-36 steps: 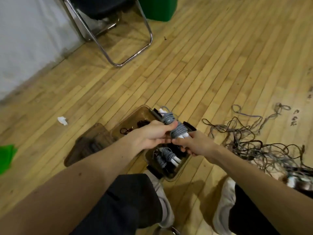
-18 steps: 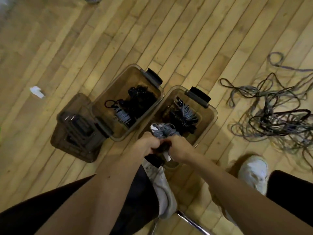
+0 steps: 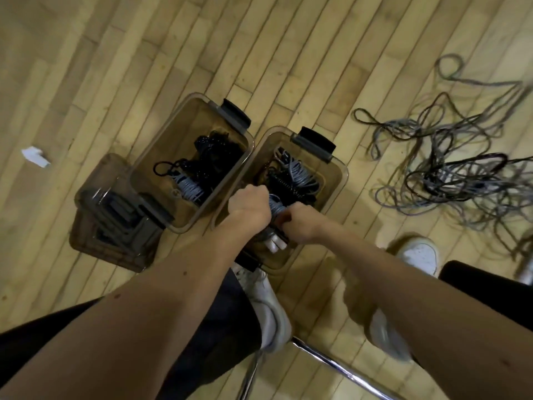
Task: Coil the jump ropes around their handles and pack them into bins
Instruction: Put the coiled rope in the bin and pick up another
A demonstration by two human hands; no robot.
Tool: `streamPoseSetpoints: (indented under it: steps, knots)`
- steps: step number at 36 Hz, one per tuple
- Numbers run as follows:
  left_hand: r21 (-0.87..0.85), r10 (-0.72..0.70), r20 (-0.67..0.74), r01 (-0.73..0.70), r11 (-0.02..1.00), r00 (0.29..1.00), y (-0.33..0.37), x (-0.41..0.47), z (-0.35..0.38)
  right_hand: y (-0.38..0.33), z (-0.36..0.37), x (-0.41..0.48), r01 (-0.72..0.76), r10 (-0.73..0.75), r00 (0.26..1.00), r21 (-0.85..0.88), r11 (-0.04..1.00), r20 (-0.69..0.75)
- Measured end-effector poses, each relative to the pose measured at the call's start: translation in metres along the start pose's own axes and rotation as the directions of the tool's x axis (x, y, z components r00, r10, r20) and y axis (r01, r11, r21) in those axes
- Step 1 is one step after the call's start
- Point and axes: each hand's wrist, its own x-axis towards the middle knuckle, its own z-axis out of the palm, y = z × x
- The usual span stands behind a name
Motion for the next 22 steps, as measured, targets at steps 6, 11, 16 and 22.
streamPoseSetpoints:
  steps: [6, 11, 16, 22]
  knots:
    - [-0.145, 0.311, -0.334, -0.374, 0.916, 0.89, 0.073, -0.038, -0.079, 0.026, -0.101, -0.097, -0.014, 0.072, 0.979, 0.295, 0.955, -0.189]
    - [-0.093, 0.556, -0.486, -0.672, 0.735, 0.675, 0.181, -0.092, -0.097, 0.086, -0.164, -0.23, 0.058, 0.167, 0.897, 0.482, 0.874, -0.409]
    - [-0.087, 0.705, -0.415, -0.796, 0.599, 0.576, 0.28, -0.139, -0.058, 0.185, -0.157, -0.329, 0.088, 0.338, 0.758, 0.602, 0.794, -0.557]
    - [-0.205, 0.762, -0.172, -0.779, 0.593, 0.625, 0.363, -0.154, 0.022, 0.32, -0.078, -0.34, 0.129, 0.585, 0.634, 0.814, 0.566, -0.506]
